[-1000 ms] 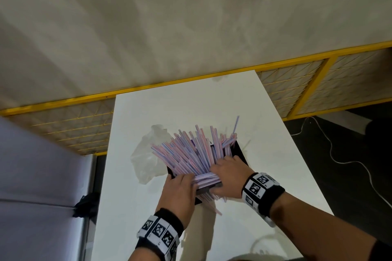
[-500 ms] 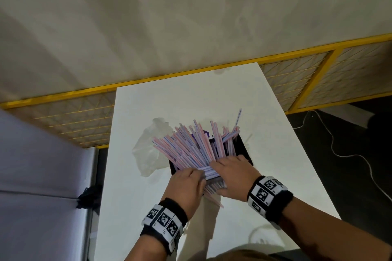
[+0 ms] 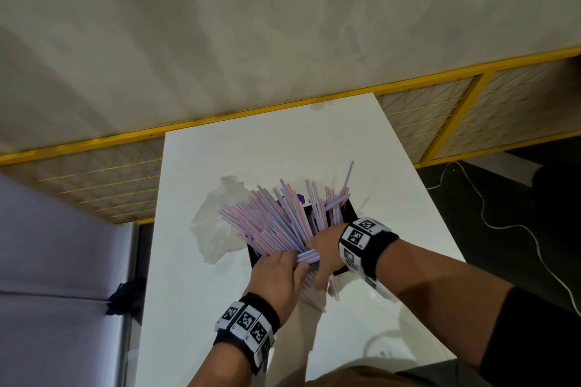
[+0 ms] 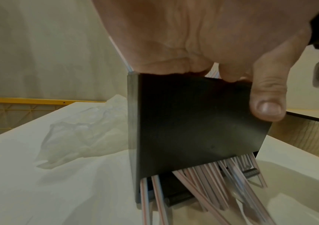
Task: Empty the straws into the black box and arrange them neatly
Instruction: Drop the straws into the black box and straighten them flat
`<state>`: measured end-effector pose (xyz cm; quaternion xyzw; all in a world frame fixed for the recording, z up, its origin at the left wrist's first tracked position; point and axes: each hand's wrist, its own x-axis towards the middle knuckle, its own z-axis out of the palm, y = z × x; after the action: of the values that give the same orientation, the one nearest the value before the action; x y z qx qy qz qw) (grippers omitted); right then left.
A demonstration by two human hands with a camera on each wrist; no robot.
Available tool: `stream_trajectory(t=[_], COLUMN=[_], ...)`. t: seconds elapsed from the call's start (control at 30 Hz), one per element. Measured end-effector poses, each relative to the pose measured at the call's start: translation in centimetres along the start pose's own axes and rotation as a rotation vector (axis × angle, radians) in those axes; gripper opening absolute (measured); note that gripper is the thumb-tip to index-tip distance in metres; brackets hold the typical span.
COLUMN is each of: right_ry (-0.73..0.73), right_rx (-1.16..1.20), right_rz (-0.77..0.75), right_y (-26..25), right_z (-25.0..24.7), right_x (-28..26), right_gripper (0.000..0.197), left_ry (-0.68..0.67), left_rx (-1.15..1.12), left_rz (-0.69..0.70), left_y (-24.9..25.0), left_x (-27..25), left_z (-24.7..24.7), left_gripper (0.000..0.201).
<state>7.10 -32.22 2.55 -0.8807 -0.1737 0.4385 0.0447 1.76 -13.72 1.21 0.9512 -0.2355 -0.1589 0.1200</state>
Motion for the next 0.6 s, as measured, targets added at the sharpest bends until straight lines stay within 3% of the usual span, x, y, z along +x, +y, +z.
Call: stream_trajectory(t=[0.17,0.3,0.6], right_ry=[-0.109,-0.178,-0.127], right_rx=[-0.072,-0.121,-0.106], right_rz=[0.012,0.025,0.073], right_y=[-0.2,-0.5,-0.5], right_z=[-1.5,-2.4,-1.3], right_x=[0.3,0.5,1.2], right_gripper=[0.075,0.068,0.083], left_ry=[-0.022,-0.020,0.003], left_rx=[-0.010,-0.027,-0.045], left_rz=[-0.014,-0.022,-0.007], left_y=[0.2,0.3,0.1], left_x=[0.1,0.0,0.0], left_z=[-0.2,-0.4,-0.1], left_gripper=[0.044,0.041,0.043])
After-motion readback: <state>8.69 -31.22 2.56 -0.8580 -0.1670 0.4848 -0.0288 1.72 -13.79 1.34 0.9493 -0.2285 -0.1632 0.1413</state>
